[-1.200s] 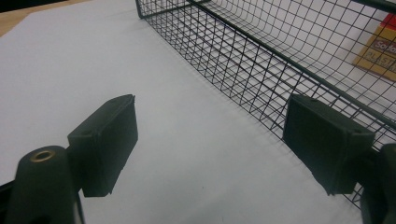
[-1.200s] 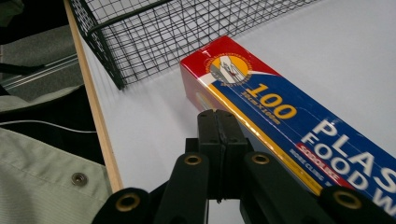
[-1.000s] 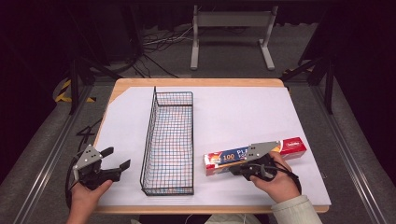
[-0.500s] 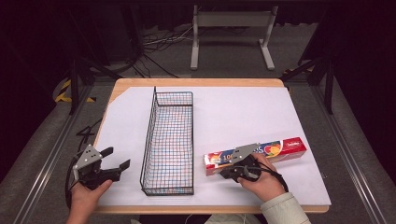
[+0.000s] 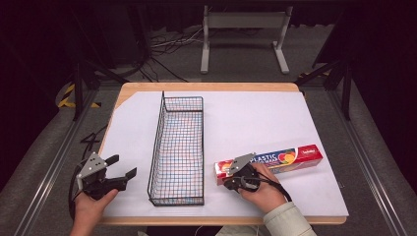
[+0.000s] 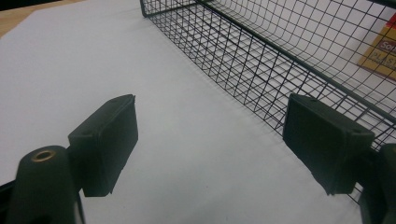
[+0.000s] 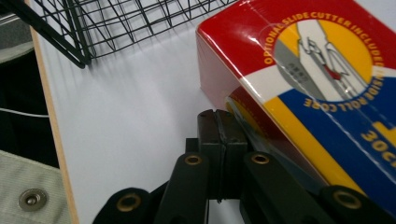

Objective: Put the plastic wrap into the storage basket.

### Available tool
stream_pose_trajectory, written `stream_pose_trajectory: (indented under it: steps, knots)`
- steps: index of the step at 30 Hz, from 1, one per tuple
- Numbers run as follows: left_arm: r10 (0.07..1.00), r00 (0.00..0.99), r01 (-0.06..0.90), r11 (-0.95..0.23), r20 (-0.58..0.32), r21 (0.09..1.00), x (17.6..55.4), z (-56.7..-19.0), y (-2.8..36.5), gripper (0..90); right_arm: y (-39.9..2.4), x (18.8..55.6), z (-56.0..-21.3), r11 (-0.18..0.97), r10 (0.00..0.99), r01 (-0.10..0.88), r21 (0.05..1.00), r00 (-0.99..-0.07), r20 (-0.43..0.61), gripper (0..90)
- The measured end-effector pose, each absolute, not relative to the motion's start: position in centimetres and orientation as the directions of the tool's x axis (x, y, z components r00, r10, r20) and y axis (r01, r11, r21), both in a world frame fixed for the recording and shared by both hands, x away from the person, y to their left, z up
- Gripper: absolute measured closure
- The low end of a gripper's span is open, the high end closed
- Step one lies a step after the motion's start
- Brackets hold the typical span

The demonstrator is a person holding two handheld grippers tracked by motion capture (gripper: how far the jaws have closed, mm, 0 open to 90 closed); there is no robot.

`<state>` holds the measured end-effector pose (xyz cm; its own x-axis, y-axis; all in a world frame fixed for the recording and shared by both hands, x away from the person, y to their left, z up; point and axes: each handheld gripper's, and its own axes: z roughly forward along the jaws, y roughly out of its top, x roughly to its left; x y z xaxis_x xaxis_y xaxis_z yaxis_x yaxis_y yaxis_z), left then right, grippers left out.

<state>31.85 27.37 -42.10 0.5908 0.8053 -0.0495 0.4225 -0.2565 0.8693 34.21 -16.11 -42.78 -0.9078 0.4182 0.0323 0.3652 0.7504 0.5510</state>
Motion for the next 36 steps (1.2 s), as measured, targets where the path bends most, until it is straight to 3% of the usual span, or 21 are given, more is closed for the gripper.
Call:
stream_pose_trajectory:
  steps: [13, 36]
  knots:
    - [0.806, 0.59, 0.424, -0.255, -0.051, 0.869, 31.9, -42.2, 27.4, 18.8, -15.5, 35.8, -42.6, 0.679, 0.56, 0.461, 0.571, -0.828, 0.001, 90.0]
    - [0.806, 0.589, 0.425, -0.247, -0.058, 0.871, 31.9, -42.2, 27.6, 18.9, -15.5, 43.0, -42.1, 0.546, 0.78, 0.586, 0.598, -0.616, -0.108, 90.0]
